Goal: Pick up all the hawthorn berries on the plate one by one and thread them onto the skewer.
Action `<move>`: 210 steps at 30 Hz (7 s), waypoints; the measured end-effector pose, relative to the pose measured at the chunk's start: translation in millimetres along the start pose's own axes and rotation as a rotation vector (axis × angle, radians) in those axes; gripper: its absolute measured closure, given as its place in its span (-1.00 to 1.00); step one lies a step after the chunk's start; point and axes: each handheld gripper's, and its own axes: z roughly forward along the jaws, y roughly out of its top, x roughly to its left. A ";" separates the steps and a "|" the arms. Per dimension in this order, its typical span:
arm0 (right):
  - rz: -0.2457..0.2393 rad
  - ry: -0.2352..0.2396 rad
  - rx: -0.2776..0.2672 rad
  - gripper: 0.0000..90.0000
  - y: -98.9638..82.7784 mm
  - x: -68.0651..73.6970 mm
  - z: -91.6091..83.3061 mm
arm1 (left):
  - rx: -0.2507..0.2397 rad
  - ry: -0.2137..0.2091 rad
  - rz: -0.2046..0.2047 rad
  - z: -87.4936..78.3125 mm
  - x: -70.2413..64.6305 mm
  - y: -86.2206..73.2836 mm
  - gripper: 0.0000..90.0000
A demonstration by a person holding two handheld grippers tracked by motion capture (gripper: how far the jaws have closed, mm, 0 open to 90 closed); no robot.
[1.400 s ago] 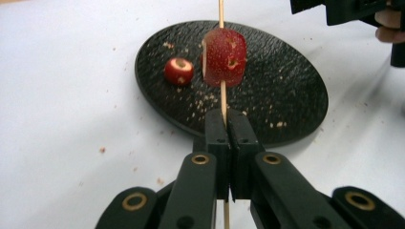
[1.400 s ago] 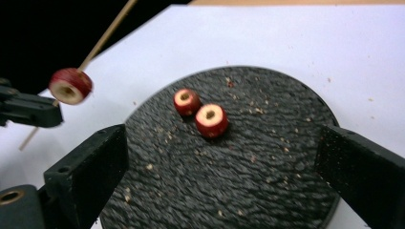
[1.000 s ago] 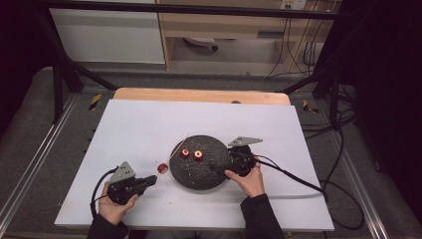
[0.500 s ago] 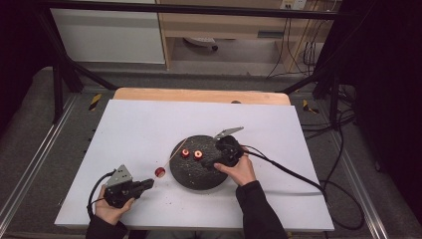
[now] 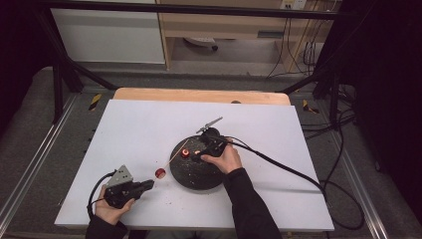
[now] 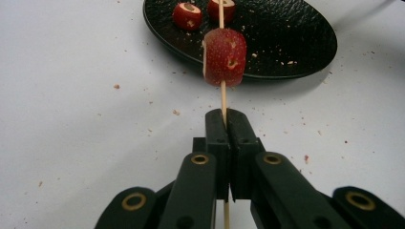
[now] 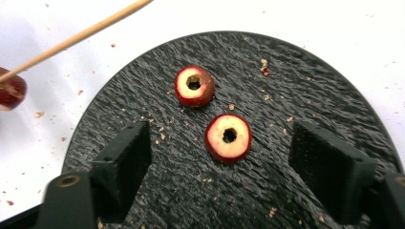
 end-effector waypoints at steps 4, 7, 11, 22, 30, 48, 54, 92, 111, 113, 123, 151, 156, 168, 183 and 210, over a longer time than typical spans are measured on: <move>0.005 -0.008 0.030 -0.27 4.9 -1.4 7.2 | -0.003 0.000 -0.005 -0.9 1.1 -0.2 0.96; 0.020 -0.006 0.046 -0.13 6.4 -5.5 10.6 | -0.002 0.000 -0.006 -0.8 1.2 -0.3 0.96; 0.034 0.005 0.068 -0.02 7.7 -9.3 14.6 | 0.000 0.001 -0.005 -0.5 1.3 -0.2 0.96; 0.059 0.049 0.107 0.25 8.6 -15.2 24.5 | 0.003 -0.002 -0.004 -0.1 1.9 -0.2 0.96; 0.058 0.065 0.126 0.34 8.4 -17.0 26.6 | 0.004 -0.004 -0.003 0.3 1.7 -0.1 0.96; 0.109 0.075 0.105 0.36 11.1 -15.1 14.0 | 0.005 -0.003 0.001 0.2 1.1 0.2 0.96; 0.116 0.070 0.066 0.36 8.6 -11.0 1.3 | 0.000 -0.002 0.001 -0.1 -0.1 0.6 0.96; 0.394 0.203 -0.527 0.37 -78.2 -2.5 -31.4 | -0.030 -0.013 0.010 3.6 -11.0 4.0 0.96; 0.490 0.194 -0.780 0.37 -89.9 6.6 -28.4 | -0.046 -0.019 0.011 9.4 -18.3 6.9 0.96; 0.498 0.191 -0.797 0.37 -90.3 7.8 -27.6 | -0.051 -0.018 0.009 9.6 -18.6 7.1 0.96; 0.527 0.177 -0.905 0.37 -88.1 7.7 -31.9 | -0.072 -0.021 0.007 10.8 -21.3 8.5 0.96; 0.616 0.198 -1.042 0.37 -77.1 -1.7 -31.6 | -0.078 -0.041 0.026 23.7 -35.1 11.5 0.96; 0.618 0.204 -1.049 0.37 -78.6 -0.1 -29.9 | -0.075 -0.042 0.034 25.6 -37.4 11.6 0.96; 0.635 0.230 -1.060 0.37 -79.9 2.0 -28.0 | -0.082 -0.044 0.032 27.2 -39.3 12.3 0.96; 0.635 0.229 -1.058 0.38 -79.9 2.0 -27.5 | -0.094 -0.037 0.034 26.9 -41.7 12.8 0.96; 0.640 0.254 -1.091 0.38 -81.1 4.2 -31.2 | -0.129 0.013 0.024 36.8 -59.2 21.6 0.97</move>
